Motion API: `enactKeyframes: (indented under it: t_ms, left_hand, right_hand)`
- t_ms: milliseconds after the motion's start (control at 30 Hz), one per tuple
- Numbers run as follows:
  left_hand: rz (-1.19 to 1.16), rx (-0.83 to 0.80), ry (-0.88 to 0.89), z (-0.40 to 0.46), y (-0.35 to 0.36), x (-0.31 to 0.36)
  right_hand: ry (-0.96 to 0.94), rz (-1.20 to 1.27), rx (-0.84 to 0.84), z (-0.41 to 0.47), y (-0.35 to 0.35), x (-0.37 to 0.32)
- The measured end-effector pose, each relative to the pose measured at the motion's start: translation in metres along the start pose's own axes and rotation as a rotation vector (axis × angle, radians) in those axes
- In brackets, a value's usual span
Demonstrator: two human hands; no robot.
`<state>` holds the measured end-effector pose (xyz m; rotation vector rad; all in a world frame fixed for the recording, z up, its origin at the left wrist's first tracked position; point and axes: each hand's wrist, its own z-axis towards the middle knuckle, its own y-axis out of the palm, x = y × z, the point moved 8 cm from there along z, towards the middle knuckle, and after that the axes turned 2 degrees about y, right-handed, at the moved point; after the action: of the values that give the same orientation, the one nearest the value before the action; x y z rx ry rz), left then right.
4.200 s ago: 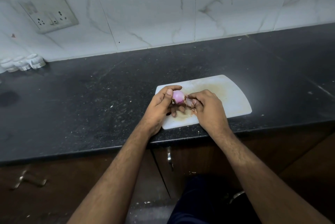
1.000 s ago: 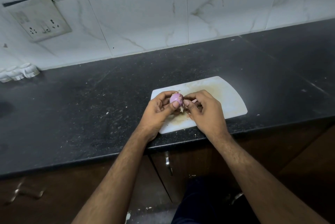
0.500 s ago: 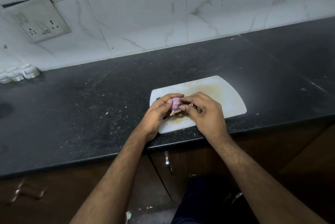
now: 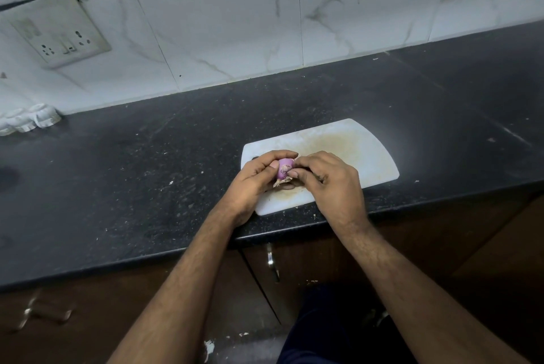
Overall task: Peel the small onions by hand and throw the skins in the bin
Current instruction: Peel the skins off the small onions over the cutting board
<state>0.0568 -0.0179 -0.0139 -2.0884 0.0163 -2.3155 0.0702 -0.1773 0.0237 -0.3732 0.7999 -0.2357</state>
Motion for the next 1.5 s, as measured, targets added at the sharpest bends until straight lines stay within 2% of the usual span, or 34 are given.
enactKeyframes:
  t_ms: [267,567,833,900,1000,1067,1233,1500]
  left_hand:
    - [0.012,-0.028,0.049,-0.003,0.005,0.007]
    - [-0.008,-0.029,0.066,-0.004,0.007,0.009]
    - [-0.048,0.033,0.066,-0.005,0.003,0.012]
    - [-0.053,0.041,0.067,-0.006,0.002,0.012]
    - [-0.073,0.035,0.058,-0.005,0.001,0.009]
    - [-0.079,0.032,0.057,-0.005,0.0,0.009]
    - [-0.097,0.069,0.073,-0.004,-0.002,0.01]
    - [-0.105,0.108,0.118,-0.004,-0.005,0.011]
  right_hand:
    - [0.009,0.028,0.032,-0.005,-0.001,-0.001]
    - [-0.039,-0.081,-0.045,-0.001,0.005,-0.006]
    - [-0.109,-0.339,-0.198,-0.001,0.02,-0.011]
    - [-0.067,-0.276,-0.175,-0.001,0.018,-0.008]
    - [0.041,-0.081,-0.031,0.002,0.003,-0.001]
    - [0.063,-0.045,0.004,0.004,-0.001,-0.001]
    - [0.048,-0.017,-0.093,0.003,0.007,-0.004]
    - [0.1,-0.08,-0.106,0.007,0.012,0.007]
